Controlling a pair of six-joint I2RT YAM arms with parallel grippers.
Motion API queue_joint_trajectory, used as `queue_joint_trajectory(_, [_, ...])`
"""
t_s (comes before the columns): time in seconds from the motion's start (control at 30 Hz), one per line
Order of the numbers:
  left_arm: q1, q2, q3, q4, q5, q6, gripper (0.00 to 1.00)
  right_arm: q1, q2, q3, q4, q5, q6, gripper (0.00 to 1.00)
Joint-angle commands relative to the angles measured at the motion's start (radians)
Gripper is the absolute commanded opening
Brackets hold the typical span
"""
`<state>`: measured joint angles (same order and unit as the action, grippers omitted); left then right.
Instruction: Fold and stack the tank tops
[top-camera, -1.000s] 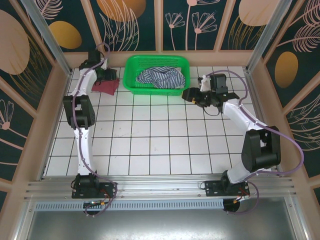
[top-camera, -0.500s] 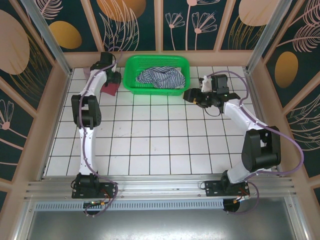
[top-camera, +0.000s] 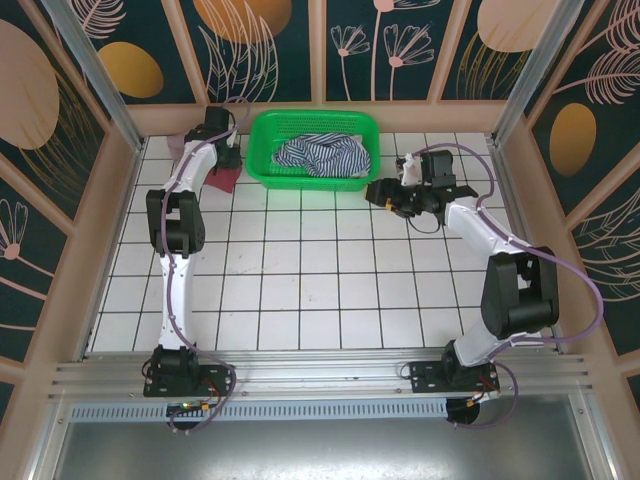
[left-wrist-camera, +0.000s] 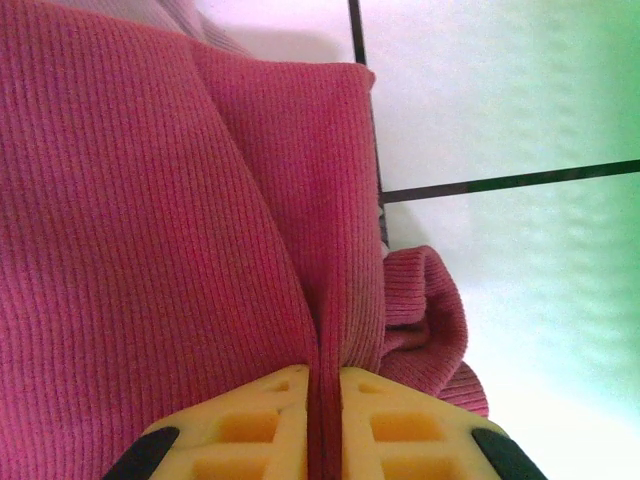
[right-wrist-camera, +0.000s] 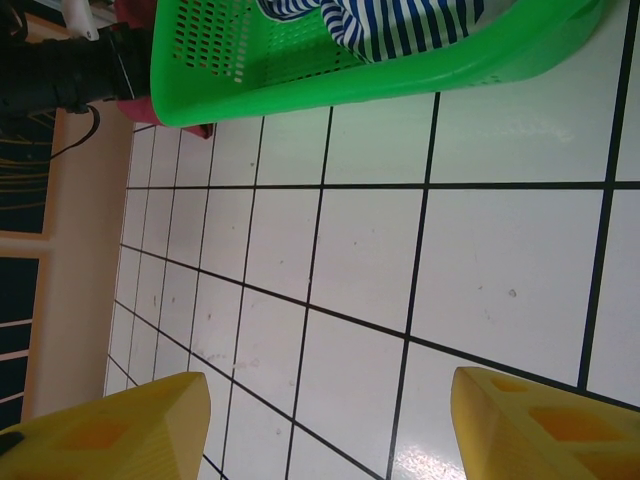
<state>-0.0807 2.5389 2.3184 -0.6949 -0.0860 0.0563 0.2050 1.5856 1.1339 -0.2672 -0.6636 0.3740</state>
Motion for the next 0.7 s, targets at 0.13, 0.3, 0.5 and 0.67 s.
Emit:
queue_joint_trajectory(0.13, [-0.007, -0.091, -0.004, -0.008, 0.146, 0.022, 0.13, -0.014, 0.019, 0.018, 0.012, -0.025, -0.018, 0.65])
queue_joint_trajectory(0.3, [-0.007, -0.120, -0.060, 0.011, 0.171, 0.030, 0.15, -0.015, 0.023, 0.005, 0.030, -0.031, -0.009, 0.65])
queue_joint_trajectory(0.5, [-0.001, -0.027, 0.019, -0.058, 0.093, 0.011, 0.40, -0.016, 0.023, 0.006, 0.018, -0.028, -0.017, 0.65])
queue_joint_trajectory(0.67, [0.002, -0.040, 0.037, -0.038, 0.137, -0.004, 0.51, -0.025, 0.018, 0.007, 0.011, -0.030, -0.021, 0.65])
